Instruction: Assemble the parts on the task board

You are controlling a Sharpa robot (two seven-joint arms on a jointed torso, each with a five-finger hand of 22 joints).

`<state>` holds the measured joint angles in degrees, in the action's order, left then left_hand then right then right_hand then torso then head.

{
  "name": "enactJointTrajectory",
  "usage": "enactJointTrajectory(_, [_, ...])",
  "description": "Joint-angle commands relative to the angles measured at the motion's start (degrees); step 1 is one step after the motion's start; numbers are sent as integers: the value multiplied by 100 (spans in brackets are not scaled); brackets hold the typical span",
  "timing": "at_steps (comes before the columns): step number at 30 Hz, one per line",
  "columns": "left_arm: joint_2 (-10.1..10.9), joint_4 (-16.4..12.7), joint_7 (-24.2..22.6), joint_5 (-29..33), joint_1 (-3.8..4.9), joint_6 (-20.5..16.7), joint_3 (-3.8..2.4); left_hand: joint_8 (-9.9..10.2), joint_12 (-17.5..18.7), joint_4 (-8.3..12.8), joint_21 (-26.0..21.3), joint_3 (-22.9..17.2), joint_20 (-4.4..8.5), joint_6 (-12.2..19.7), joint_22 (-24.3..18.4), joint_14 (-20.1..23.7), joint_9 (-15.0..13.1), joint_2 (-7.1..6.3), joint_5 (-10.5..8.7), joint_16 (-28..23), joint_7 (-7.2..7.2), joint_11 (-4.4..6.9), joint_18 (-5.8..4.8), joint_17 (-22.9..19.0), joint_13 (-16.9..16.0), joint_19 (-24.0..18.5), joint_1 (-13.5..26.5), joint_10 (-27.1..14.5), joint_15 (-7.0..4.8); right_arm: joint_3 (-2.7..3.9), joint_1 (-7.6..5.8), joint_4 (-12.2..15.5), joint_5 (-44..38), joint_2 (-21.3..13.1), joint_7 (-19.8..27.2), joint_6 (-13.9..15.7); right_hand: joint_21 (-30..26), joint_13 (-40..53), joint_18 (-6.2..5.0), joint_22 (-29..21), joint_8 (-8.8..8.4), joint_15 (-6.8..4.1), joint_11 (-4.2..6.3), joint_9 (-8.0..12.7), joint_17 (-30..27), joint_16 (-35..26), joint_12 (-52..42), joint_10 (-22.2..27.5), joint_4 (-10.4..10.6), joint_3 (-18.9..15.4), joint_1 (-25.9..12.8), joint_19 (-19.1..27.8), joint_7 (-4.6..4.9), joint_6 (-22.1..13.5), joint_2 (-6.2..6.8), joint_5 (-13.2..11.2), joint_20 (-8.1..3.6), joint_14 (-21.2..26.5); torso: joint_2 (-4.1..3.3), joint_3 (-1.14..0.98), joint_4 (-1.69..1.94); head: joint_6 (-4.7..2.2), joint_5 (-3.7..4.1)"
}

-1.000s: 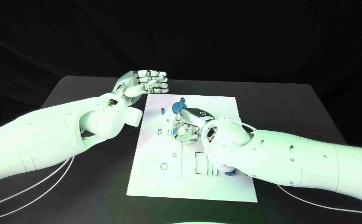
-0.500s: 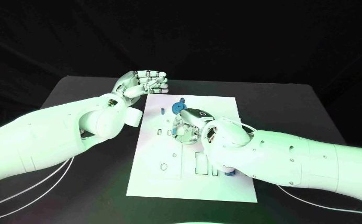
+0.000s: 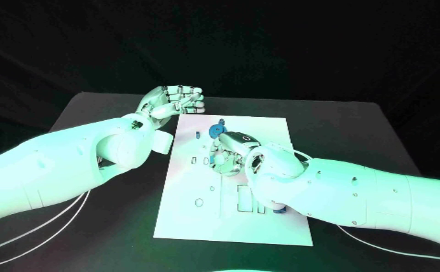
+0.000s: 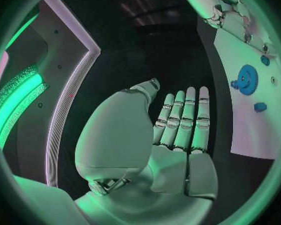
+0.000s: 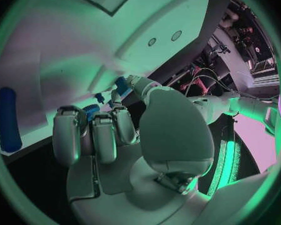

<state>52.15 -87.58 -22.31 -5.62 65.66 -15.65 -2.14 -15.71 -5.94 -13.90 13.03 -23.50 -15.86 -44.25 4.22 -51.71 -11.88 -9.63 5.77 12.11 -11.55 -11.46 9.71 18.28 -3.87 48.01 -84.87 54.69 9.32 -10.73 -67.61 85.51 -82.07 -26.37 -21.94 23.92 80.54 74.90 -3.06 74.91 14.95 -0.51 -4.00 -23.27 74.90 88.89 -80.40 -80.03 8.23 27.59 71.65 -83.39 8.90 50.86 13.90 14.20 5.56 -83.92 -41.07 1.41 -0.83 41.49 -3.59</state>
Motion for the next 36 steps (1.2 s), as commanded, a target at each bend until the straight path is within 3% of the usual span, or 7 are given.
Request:
enactJointTrajectory(1, [-10, -6, -31, 2, 4, 93, -3, -31, -14, -11, 28, -33, 13, -39, 6, -46, -9, 1, -20, 28, -296, -7, 87, 6, -9, 39, 46, 34, -11, -1, 5, 20, -42, -3, 63, 19, -46, 268, 25, 598, -30, 58, -24, 15, 1130, -6, 30, 35, 27, -91, -31, 18, 10, -46, 89, 3, 47, -523, -3, 0, 3, 1, 4])
enactJointTrajectory(10, [-17, 7, -6, -22, 4, 84, -3, -31, -14, -11, 28, -33, 13, -39, 6, -46, -9, 1, -20, 28, -296, -7, 87, 6, -9, 39, 46, 34, -11, 0, 5, 120, -37, -94, 132, 230, -74, 250, 18, 583, -83, 76, -43, 49, 1118, -11, 47, 63, 89, -287, -74, 31, 28, -137, 122, 7, 68, -519, 2, -4, 1, 2, 5])
enactJointTrajectory(14, [-18, 34, 116, -156, 4, 45, -2, -30, -10, -26, 142, -61, 86, -39, 42, -301, -3, -26, -25, 198, -284, 19, 95, 101, -3, 249, 113, 48, -76, 7, -20, 248, 233, -261, 446, 306, -175, 190, 1, 526, -393, 167, -163, 189, 1079, -24, 98, 148, 370, -1365, 271, 80, 154, -471, -145, 52, 170, -508, 17, -4, -3, -4, -3])
enactJointTrajectory(23, [1, 139, 826, -832, 6, -1, -2, -263, -669, -234, 1322, 115, 621, -192, 606, -1324, -113, -96, -28, 2775, -81, 338, 58, 1686, -312, 1442, 622, 689, -528, 55, -265, 633, 1460, -873, 1665, 410, -428, 15, -66, 346, -581, 215, -201, 253, 916, -81, 214, 319, 756, -1937, 856, 229, 203, -507, -352, 59, 202, -466, 30, -9, -18, -45, -21])
enactJointTrajectory(26, [11, 191, 1255, -1225, 9, 113, -3, -556, -1237, -246, 1910, 178, 748, -270, 945, -1416, -256, -85, -28, 3832, 18, 450, 62, 2315, -670, 1637, 787, 840, -636, 70, -390, 777, 1938, -1160, 1976, 376, -447, 9, -71, 334, -572, 212, -196, 248, 908, -85, 216, 326, 764, -1936, 904, 240, 196, -469, -360, 53, 201, -463, 63, -19, -26, -43, -33])
enactJointTrajectory(29, [30, 204, 1806, -1844, 14, 262, -4, -1089, -2692, -226, 2979, 306, 936, -274, 1598, -2401, -544, 18, -15, 6026, 203, 636, 59, 4423, -1672, 1841, 1334, 818, -812, 80, -534, 916, 2421, -1504, 2181, 325, -468, -15, -75, 320, -553, 206, -187, 239, 890, -93, 233, 348, 771, -1932, 941, 250, 184, -418, -368, 49, 197, -458, 95, -28, -34, -21, -60])
enactJointTrajectory(36, [-5, 171, 3178, -3254, 135, 914, -10, -2338, -5088, -290, 4782, 316, 1079, -238, 3198, -3243, -1377, 70, 4, 7190, 471, 873, -21, 5925, -3487, 1650, 1848, 524, -1007, 89, -811, 1047, 3169, -2174, 2323, 304, -474, -17, -75, 320, -526, 195, -174, 228, 873, -100, 231, 347, 794, -1926, 952, 250, 169, -353, -389, 45, 190, -453, 146, -48, -39, -2, -100])
